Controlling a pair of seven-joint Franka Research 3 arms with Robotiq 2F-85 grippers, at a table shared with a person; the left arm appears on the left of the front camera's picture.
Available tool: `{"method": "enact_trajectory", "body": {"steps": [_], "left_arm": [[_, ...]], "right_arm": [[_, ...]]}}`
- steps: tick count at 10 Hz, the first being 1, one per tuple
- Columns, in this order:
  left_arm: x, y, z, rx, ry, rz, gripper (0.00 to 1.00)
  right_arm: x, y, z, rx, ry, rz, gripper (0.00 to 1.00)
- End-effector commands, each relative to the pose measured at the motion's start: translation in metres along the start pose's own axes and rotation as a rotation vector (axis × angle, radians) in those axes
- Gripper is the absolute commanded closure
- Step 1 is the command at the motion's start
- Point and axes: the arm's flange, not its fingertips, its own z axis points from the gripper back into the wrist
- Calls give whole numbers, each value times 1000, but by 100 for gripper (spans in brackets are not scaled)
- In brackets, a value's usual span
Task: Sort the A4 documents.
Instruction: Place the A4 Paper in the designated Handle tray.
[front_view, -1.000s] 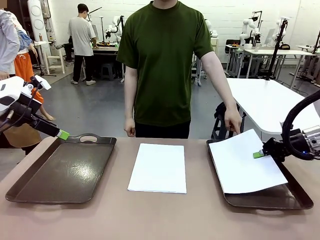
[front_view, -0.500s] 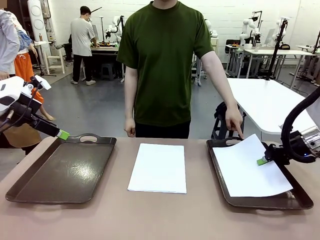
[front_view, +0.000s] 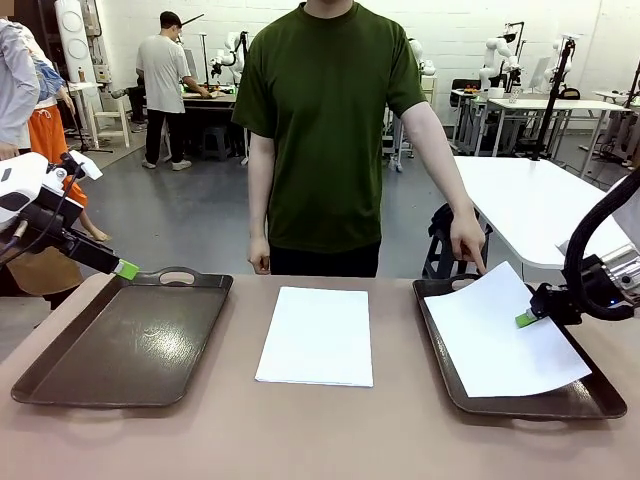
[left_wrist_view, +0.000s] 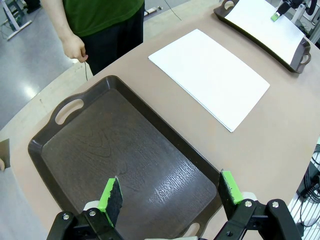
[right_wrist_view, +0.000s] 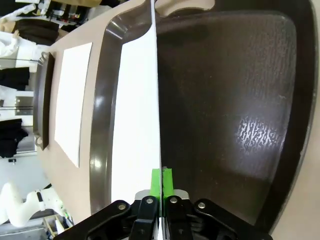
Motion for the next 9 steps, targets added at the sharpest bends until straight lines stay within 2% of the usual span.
{"method": "enact_trajectory", "body": {"steps": [1,5,9], "left_arm": [[-2,3,-1,-2,-12,-6,0],[-2,3,-1,-2,-12,-6,0],[-2,3,-1,-2,-12,-6,0]], "right_arm": [[-10,4,2,-48,-18,-40,79],[-19,13,2,-149,-28,-49,40],[-14,12,23,-250,-53,-54,0]]}}
